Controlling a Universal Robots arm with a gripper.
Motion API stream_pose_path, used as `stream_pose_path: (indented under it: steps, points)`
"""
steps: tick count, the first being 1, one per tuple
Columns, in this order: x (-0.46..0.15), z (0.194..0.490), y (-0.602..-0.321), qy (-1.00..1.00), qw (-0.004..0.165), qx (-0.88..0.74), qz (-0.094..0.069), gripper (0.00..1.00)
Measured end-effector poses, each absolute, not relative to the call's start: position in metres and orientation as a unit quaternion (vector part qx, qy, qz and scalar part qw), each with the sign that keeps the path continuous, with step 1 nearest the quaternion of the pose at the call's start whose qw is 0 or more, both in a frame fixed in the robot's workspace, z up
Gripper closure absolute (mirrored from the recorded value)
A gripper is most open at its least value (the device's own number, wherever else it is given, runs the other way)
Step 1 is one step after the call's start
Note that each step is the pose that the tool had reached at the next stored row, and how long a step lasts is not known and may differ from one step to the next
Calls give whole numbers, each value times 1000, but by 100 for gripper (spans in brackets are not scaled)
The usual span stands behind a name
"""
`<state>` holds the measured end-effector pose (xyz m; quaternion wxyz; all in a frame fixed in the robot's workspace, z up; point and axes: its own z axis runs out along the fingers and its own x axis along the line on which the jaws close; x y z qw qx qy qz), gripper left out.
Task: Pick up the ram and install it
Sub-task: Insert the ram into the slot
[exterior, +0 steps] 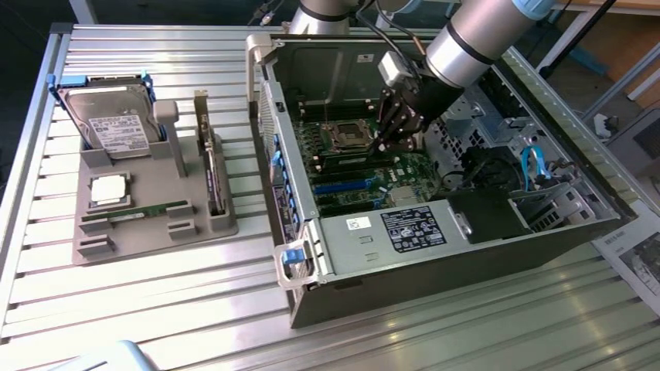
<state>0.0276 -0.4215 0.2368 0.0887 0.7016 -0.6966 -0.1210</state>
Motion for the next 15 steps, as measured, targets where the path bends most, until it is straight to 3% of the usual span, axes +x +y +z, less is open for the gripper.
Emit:
stream_pose_path:
  steps: [15]
  points:
    - [33,236,-422,-695,97,700,-132,88]
